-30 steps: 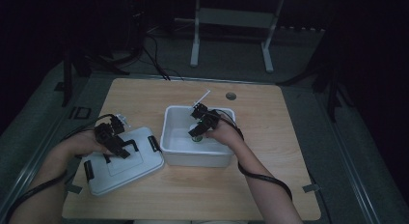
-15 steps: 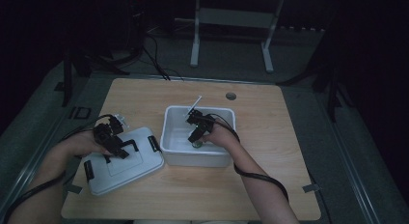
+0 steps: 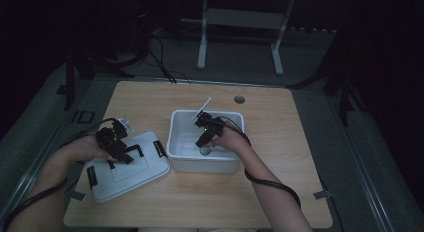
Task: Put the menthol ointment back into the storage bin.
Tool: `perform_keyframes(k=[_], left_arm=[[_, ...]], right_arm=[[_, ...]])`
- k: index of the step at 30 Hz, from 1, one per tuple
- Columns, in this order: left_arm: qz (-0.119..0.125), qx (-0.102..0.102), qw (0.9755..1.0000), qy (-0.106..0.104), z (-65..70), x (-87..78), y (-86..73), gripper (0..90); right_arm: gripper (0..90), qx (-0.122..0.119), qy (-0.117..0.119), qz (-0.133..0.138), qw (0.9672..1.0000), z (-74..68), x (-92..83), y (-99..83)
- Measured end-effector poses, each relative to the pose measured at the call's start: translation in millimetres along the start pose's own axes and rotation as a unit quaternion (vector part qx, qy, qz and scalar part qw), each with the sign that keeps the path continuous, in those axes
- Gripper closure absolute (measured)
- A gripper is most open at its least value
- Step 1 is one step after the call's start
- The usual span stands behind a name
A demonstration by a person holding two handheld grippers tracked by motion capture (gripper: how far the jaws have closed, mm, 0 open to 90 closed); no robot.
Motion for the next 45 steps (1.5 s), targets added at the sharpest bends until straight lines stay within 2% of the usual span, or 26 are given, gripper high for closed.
perform_keyframes(k=[2, 3, 4, 6, 8, 10, 12, 13, 15, 17, 18, 19, 24, 29, 30, 34, 37, 39, 41, 42, 45], left_arm=[[0.0, 0.0, 1.0, -0.001, -0.4, 0.1, 0.5, 28.1], [0.001, 0.001, 1.0, 0.0, -0.7, 0.2, 0.7, 28.1], [0.002, 0.001, 1.0, 0.003, -1.1, 0.4, 0.9, 28.1], [0.003, -0.004, 1.0, 0.003, -1.7, 0.8, 1.5, 28.1], [0.003, -0.005, 1.0, 0.005, -1.9, 1.5, 2.0, 28.1], [0.001, -0.001, 1.0, 0.001, -2.0, 2.2, 2.2, 28.1], [-0.004, 0.003, 1.0, -0.006, -1.1, 3.5, 1.6, 28.9], [-0.004, 0.003, 1.0, -0.003, -0.9, 4.2, 1.4, 32.2], [-0.006, 0.001, 1.0, -0.002, -1.9, 5.0, 1.2, 32.2], [-0.001, 0.004, 1.0, 0.007, -2.0, 5.4, 1.4, 32.2], [-0.001, 0.004, 1.0, 0.003, -2.0, 5.7, 1.6, 32.3], [-0.002, 0.008, 0.9999, 0.009, -1.6, 6.5, 1.6, 32.4], [-0.006, 0.013, 0.9998, 0.011, -0.8, 10.1, 1.4, 44.9], [-0.01, 0.015, 0.9997, 0.016, -1.9, 11.6, 2.2, 50.8], [-0.01, 0.013, 0.9998, 0.011, -2.0, 11.3, 2.7, 51.2], [-0.004, 0.017, 0.9997, 0.016, -1.1, 9.6, 5.0, 52.4], [-0.007, 0.02, 0.9997, 0.015, -1.4, 8.9, 5.4, 57.3], [-0.009, 0.019, 0.9997, 0.012, -1.4, 9.0, 5.3, 60.8], [-0.011, 0.016, 0.9998, 0.01, -1.4, 9.2, 5.3, 62.9], [-0.01, 0.02, 0.9997, 0.012, -1.5, 9.2, 5.2, 62.9], [-0.012, 0.023, 0.9996, 0.012, -1.2, 9.1, 4.8, 65.6]], right_arm=[[36.1, 0.004, 0.004, 0.016, 0.9999, 1.2, -8.2, -0.7], [32.1, 0.005, 0.01, 0.033, 0.9994, 1.5, -16.8, -2.3], [32.1, 0.005, 0.01, 0.033, 0.9994, 1.5, -16.8, -2.3], [25.7, 0.003, 0.013, 0.05, 0.9987, 1.9, -25.5, -4.2], [19.2, -0.003, 0.017, 0.07, 0.9974, 2.0, -34.5, -6.8], [18.7, 0.003, 0.021, 0.096, 0.9952, 2.6, -44.7, -9.8], [15.1, -0.011, 0.018, 0.108, 0.994, 2.7, -53.5, -14.6], [14.4, -0.014, 0.019, 0.117, 0.9929, 3.1, -57.8, -17.4], [14.4, -0.016, 0.014, 0.129, 0.9914, 4.6, -65.4, -22.7], [14.4, -0.019, 0.004, 0.145, 0.9892, 7.1, -75.2, -30.0], [14.4, -0.02, 0.005, 0.153, 0.988, 8.4, -79.5, -33.7], [14.4, -0.02, 0.006, 0.161, 0.9867, 9.2, -83.7, -37.5], [14.5, -0.025, -0.012, 0.189, 0.9817, 15.1, -107.2, -61.6], [14.5, -0.003, -0.027, 0.212, 0.9768, 29.5, -127.7, -90.5], [14.5, 0.005, -0.031, 0.217, 0.9758, 33.4, -130.6, -96.2], [14.5, 0.028, -0.037, 0.232, 0.9717, 48.0, -138.1, -119.0], [14.5, 0.043, -0.04, 0.235, 0.9703, 57.5, -137.4, -134.9], [14.5, 0.049, -0.042, 0.24, 0.9687, 62.9, -134.6, -144.8], [14.5, 0.063, -0.041, 0.25, 0.9654, 69.9, -127.4, -159.9], [14.5, 0.063, -0.041, 0.25, 0.9654, 69.9, -127.4, -159.9], [14.5, 0.073, -0.039, 0.26, 0.9621, 74.9, -115.7, -176.3]])
Point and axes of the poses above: each handheld gripper's, and its own axes: x roughly forward along the jaws, y roughly out of its top, z roughly to its right, the point moved 3 cm from there along x, roughly forward along the jaws, and after that the axes turned 7 degrees about y, right-handed, at the moved point
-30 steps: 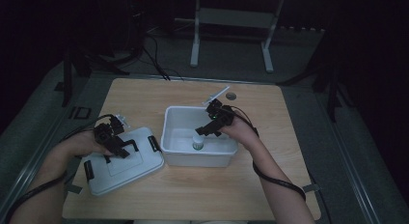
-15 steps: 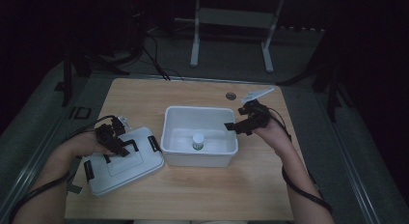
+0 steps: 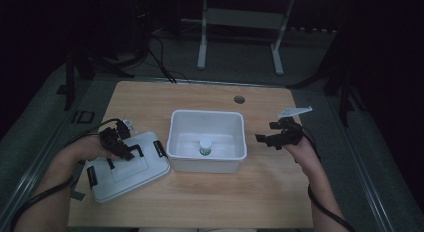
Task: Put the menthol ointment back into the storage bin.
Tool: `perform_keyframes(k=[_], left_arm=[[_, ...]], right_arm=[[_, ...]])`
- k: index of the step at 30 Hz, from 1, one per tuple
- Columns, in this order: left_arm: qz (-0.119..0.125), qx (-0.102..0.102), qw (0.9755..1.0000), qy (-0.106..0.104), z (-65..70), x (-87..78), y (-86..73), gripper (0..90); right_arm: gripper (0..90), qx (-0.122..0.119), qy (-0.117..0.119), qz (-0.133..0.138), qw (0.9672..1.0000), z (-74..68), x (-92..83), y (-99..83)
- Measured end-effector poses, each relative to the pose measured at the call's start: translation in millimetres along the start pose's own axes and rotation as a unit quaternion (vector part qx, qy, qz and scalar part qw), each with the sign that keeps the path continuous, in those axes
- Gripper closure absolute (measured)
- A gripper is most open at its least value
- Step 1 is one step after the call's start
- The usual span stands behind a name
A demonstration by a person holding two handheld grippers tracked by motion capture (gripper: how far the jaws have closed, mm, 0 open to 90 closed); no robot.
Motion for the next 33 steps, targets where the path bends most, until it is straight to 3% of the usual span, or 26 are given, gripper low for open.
perform_keyframes(k=[4, 7, 10, 12, 14, 20, 30, 33], left_arm=[[0.0, -0.003, 1.0, -0.002, 0.0, -1.0, -0.6, 69.2], [-0.003, -0.004, 1.0, -0.003, -0.6, -0.8, -1.7, 69.3], [-0.007, 0.01, 0.9999, 0.007, -0.4, -0.4, -2.0, 71.0], [-0.006, 0.027, 0.9995, 0.013, 0.6, -0.4, -1.6, 71.0], [-0.005, 0.032, 0.9993, 0.016, 1.2, -0.3, -1.4, 71.0], [-0.009, 0.031, 0.9994, 0.009, 0.8, 0.4, -2.4, 75.9], [0.004, 0.024, 0.9996, -0.014, 2.1, 0.1, -4.0, 82.9], [0.007, 0.029, 0.9995, -0.011, 2.7, -1.3, -4.2, 83.4]], right_arm=[[14.6, -0.003, -0.014, 0.025, 0.9996, 4.8, 5.3, -29.9], [14.6, 0.002, -0.009, 0.039, 0.9992, 7.1, 8.0, -52.0], [14.6, 0.019, -0.009, 0.041, 0.9989, 11.2, 9.3, -68.5], [14.6, 0.03, -0.011, 0.042, 0.9986, 13.7, 9.1, -76.5], [14.6, 0.037, -0.012, 0.043, 0.9983, 14.2, 8.3, -82.7], [14.6, 0.039, -0.011, 0.034, 0.9986, 8.4, 6.6, -99.5], [14.5, 0.055, -0.022, 0.046, 0.9971, -4.3, -1.1, -130.4], [14.5, 0.064, -0.028, 0.052, 0.9962, -5.9, -4.1, -138.9]])
Point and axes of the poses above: each handheld gripper's, and its own axes: x roughly forward along the jaws, y roughly out of its top, z roughly to its right, the point moved 3 cm from there along x, roughly forward along the jaws, and after that the axes turned 7 degrees about y, right-handed, at the moved point
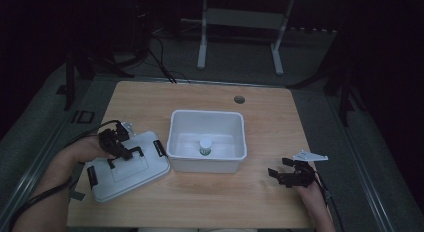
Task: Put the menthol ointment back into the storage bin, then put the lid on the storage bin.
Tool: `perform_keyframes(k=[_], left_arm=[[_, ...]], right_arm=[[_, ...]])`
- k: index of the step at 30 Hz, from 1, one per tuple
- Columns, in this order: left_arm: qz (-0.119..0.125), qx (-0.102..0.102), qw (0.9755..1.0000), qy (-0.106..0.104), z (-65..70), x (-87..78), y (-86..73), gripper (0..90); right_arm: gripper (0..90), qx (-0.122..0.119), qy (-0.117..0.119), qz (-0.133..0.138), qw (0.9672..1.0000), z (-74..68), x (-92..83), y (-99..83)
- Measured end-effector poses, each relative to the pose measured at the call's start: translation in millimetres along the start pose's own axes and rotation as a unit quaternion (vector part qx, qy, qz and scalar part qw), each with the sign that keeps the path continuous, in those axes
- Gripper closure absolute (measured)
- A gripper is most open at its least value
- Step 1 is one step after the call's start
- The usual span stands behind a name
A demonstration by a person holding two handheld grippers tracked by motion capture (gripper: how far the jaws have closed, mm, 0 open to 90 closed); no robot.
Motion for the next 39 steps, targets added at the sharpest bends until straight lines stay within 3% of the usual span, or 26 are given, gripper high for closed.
perform_keyframes(k=[4, 11, 22, 39], left_arm=[[-0.008, 0.006, 0.9999, 0.003, -0.2, -2.3, -1.3, 83.5], [0.0, 0.003, 0.9999, 0.012, -2.3, -19.2, -3.9, 83.5], [0.008, 0.005, 0.9993, 0.036, -2.8, -59.7, -5.2, 83.5], [0.042, 0.039, 0.9954, 0.076, 4.7, -130.9, 29.7, 83.5]], right_arm=[[14.5, 0.006, -0.005, 0.003, 1.0, 0.3, -2.9, -5.8], [14.5, 0.02, 0.003, -0.003, 0.9998, 1.3, -4.9, -10.9], [14.5, 0.024, 0.007, 0.001, 0.9997, 2.3, -5.1, -10.3], [14.5, 0.024, 0.007, -0.008, 0.9997, 2.5, -2.6, -11.0]])
Point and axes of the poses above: each handheld gripper's, and its own axes: x roughly forward along the jaws, y roughly out of its top, z roughly to its right, the point moved 3 cm from there along x, roughly forward along the jaws, and after that the axes turned 7 degrees about y, right-handed, at the moved point
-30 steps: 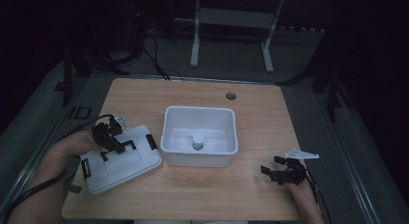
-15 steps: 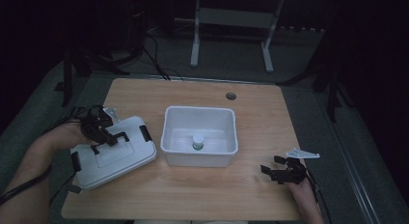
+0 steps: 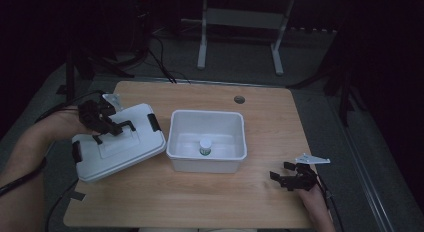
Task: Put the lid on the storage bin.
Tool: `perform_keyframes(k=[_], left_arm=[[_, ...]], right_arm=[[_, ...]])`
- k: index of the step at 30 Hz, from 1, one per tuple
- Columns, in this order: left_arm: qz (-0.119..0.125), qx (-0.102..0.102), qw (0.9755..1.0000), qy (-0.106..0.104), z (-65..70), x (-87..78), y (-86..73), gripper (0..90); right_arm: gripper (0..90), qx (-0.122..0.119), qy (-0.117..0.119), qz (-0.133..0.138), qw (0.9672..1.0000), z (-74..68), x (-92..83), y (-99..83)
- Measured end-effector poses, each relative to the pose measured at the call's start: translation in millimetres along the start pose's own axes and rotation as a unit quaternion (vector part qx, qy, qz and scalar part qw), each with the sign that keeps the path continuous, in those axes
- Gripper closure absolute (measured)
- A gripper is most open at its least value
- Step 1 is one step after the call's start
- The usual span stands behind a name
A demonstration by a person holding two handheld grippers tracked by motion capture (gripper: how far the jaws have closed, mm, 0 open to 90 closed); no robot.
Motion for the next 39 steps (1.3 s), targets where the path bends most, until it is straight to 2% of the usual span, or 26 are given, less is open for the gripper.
perform_keyframes(k=[5, 11, 23, 25, 26, 29, 32, 34, 37, 39], left_arm=[[0.007, 0.011, 0.9999, 0.005, 1.6, -12.8, 16.5, 83.5], [0.016, 0.028, 0.9994, 0.005, 5.0, -18.4, 35.7, 83.5], [0.036, 0.073, 0.9967, -0.002, 17.0, -14.2, 83.1, 83.5], [0.036, 0.076, 0.9965, 0.0, 17.8, -14.0, 86.1, 83.5], [0.038, 0.083, 0.9958, -0.004, 20.8, -12.5, 94.8, 83.5], [0.035, 0.094, 0.9949, -0.007, 25.7, -10.0, 106.1, 83.5], [0.037, 0.096, 0.9947, -0.006, 27.1, -9.3, 109.0, 83.5], [0.037, 0.113, 0.9928, -0.014, 34.7, -4.1, 127.3, 83.5], [0.039, 0.121, 0.9918, -0.016, 37.8, -1.3, 135.3, 83.5], [0.037, 0.135, 0.9899, -0.018, 43.3, 4.1, 147.7, 83.5]], right_arm=[[14.5, -0.001, 0.001, 0.0, 1.0, 0.1, 0.2, -0.4], [14.5, -0.001, 0.002, 0.001, 1.0, 0.0, 0.3, -0.3], [14.5, -0.001, 0.003, -0.004, 1.0, -1.3, 1.8, -0.9], [14.5, -0.001, 0.003, -0.004, 1.0, -1.4, 1.3, -0.9], [14.5, -0.001, 0.004, -0.003, 1.0, -1.3, 1.1, -0.9], [14.5, -0.001, 0.004, -0.002, 1.0, -1.3, 0.9, -1.0], [14.5, -0.001, 0.005, -0.003, 1.0, -1.4, 1.0, -1.3], [14.5, -0.001, 0.006, -0.003, 1.0, -1.8, 1.1, -1.4], [14.5, -0.003, 0.006, -0.003, 1.0, -2.0, 1.0, -1.3], [14.5, -0.002, 0.007, -0.002, 1.0, -1.7, 0.6, -1.4]])
Point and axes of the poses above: each handheld gripper's, and its own axes: x roughly forward along the jaws, y roughly out of its top, z roughly to its right, the point moved 3 cm from there along x, roughly forward along the jaws, and after that the axes turned 7 degrees about y, right-handed, at the moved point
